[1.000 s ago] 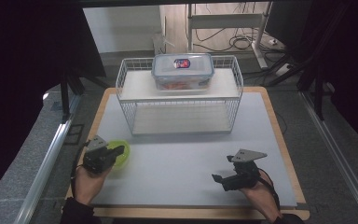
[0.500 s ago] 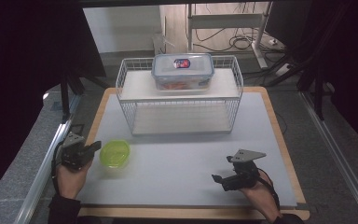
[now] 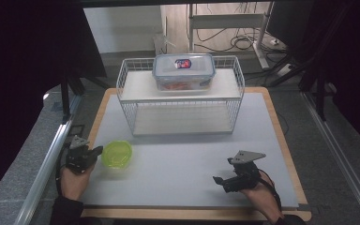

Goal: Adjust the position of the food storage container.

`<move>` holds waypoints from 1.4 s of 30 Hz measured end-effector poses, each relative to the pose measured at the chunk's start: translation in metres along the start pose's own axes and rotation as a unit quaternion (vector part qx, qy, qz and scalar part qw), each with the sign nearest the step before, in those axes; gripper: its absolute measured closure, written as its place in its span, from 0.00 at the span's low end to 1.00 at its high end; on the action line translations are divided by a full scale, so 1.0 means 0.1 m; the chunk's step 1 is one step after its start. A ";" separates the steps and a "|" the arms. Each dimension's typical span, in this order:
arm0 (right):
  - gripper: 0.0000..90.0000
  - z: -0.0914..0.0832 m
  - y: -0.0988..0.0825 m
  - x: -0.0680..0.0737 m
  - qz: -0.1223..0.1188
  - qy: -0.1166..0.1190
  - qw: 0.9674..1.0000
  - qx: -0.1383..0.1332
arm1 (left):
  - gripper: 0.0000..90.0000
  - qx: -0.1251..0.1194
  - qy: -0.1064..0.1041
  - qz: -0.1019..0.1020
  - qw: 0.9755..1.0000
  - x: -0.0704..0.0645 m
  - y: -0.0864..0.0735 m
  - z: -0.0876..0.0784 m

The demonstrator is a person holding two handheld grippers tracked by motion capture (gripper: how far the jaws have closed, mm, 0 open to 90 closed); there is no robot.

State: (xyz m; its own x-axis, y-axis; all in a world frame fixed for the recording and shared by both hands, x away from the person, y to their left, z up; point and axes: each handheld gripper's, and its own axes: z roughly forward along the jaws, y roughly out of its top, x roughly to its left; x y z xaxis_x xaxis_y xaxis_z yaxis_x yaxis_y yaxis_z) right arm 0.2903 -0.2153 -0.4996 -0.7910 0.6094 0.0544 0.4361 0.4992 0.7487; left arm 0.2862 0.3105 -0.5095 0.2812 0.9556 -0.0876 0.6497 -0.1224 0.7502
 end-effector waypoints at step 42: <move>0.10 0.03 -0.02 -0.01 0.004 0.002 1.000 0.014 | 1.00 0.017 -0.145 0.069 0.987 -1.07 0.30 0.45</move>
State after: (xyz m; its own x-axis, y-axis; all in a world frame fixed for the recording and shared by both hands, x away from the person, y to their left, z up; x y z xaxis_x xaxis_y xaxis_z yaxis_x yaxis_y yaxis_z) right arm 0.2917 -0.2147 -0.5029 -0.7889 0.6113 0.0627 0.4539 0.5110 0.7299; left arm 0.3076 0.1930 -0.5067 0.5549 0.8136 -0.1736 0.6134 -0.2591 0.7461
